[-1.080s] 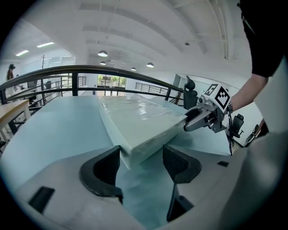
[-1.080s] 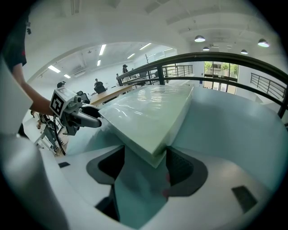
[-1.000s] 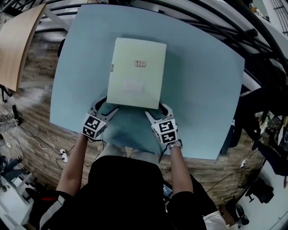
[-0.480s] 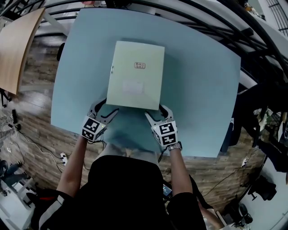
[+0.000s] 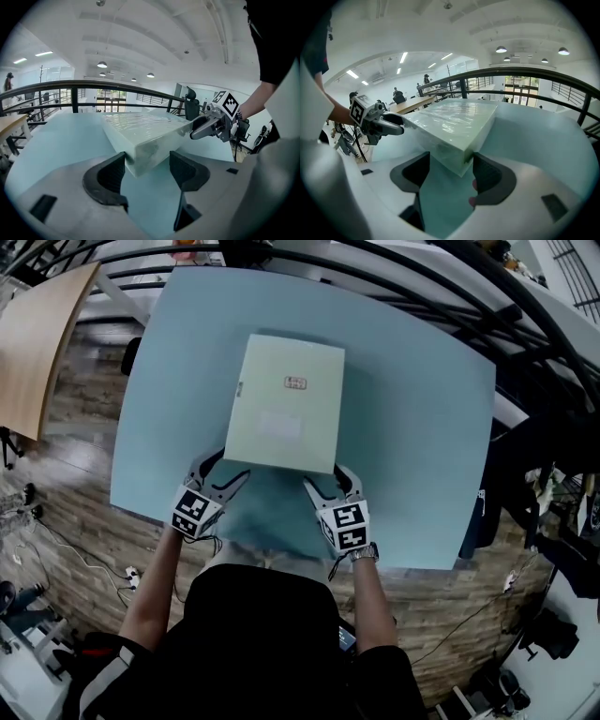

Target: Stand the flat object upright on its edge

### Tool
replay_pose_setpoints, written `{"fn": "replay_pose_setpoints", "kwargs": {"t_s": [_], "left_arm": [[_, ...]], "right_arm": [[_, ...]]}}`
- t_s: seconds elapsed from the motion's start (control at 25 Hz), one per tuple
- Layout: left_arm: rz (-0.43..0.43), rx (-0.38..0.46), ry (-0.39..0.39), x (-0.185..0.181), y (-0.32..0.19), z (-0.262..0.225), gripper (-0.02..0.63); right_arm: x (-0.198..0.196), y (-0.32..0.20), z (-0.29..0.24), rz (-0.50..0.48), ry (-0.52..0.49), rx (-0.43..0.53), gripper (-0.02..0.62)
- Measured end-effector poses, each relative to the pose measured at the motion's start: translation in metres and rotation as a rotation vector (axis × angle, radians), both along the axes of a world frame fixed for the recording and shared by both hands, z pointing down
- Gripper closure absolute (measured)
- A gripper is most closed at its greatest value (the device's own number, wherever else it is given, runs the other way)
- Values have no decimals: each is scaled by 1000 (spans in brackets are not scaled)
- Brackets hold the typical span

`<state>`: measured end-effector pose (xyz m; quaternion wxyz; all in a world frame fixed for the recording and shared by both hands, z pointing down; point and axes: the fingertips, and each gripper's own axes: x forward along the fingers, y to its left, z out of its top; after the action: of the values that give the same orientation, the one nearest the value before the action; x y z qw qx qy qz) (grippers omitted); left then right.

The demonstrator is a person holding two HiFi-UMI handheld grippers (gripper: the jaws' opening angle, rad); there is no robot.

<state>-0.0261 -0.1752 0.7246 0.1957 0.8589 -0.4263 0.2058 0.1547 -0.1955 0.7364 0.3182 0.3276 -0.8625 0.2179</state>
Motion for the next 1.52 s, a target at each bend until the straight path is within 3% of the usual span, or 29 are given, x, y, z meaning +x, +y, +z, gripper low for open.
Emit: {"fn": "replay_pose_setpoints", "kwargs": {"t_s": [0.76,1.28,1.52], "left_arm": [[20,66,1,-4,7,-34,325],[35,108,52,1,16,-62,325],[40,113,68,2,17,-70,291]], "right_arm": [[-4,11,-36,71,-39,46,328],[0,26,-61,120,-54,79,328],[-3,33,-69,123,-50,82,328]]}}
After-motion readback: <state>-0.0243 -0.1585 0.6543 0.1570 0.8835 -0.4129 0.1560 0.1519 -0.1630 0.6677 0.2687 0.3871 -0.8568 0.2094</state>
